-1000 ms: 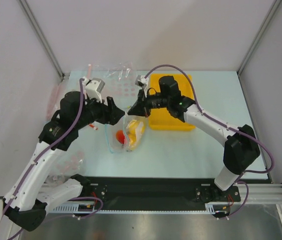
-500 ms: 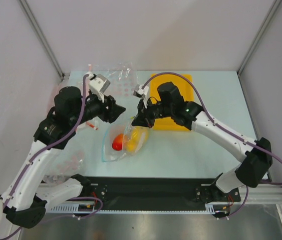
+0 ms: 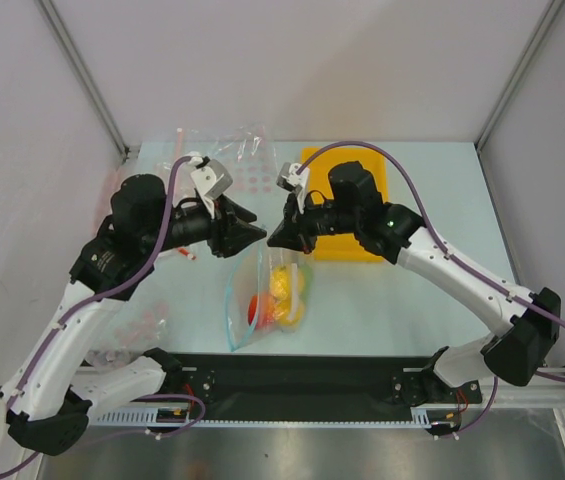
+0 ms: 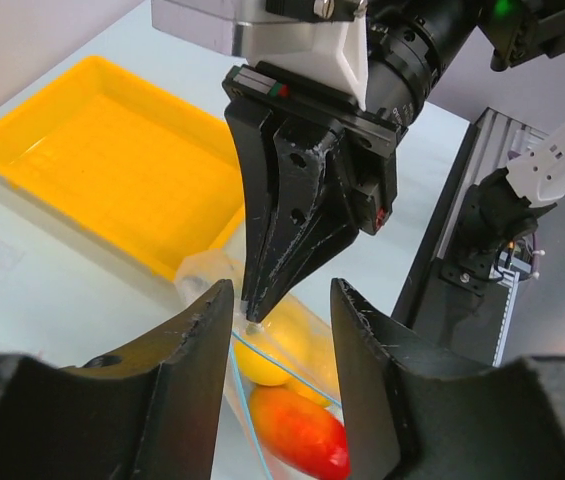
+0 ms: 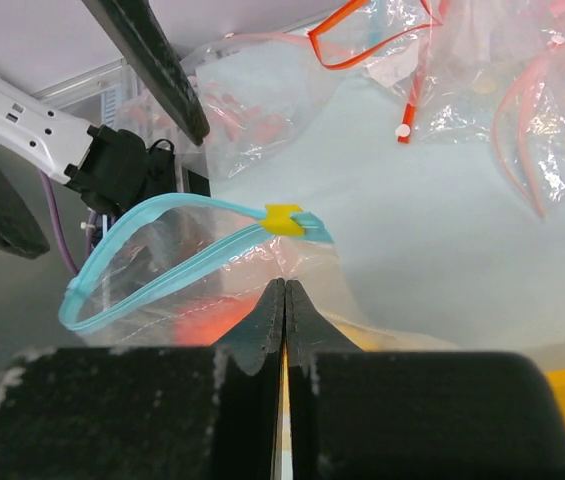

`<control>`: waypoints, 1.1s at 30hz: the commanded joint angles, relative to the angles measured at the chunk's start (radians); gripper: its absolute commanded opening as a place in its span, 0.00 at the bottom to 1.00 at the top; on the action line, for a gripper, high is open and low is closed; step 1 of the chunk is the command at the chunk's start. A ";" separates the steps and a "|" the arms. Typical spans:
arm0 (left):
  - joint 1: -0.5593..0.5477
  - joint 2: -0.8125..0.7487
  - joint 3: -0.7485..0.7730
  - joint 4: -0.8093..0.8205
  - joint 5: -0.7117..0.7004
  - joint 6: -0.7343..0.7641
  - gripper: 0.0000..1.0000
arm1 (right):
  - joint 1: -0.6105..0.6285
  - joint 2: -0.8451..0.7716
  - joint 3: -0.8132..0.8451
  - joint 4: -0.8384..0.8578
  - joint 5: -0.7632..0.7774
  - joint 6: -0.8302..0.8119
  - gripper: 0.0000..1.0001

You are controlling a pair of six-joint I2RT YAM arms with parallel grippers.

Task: Place the food in the zip-top bag and seal the zipper
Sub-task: Adjust the zipper food storage bag at the center of the board.

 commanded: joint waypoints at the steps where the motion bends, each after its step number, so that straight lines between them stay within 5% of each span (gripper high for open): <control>1: -0.008 -0.012 -0.014 0.044 0.035 0.014 0.48 | 0.006 -0.057 0.056 0.040 0.015 0.001 0.00; 15: -0.008 0.000 -0.059 0.053 -0.076 0.005 0.35 | 0.038 -0.074 0.041 0.072 0.168 -0.031 0.00; 33: -0.008 0.069 -0.074 0.101 -0.097 -0.066 0.23 | 0.040 -0.127 -0.019 0.092 0.168 -0.036 0.00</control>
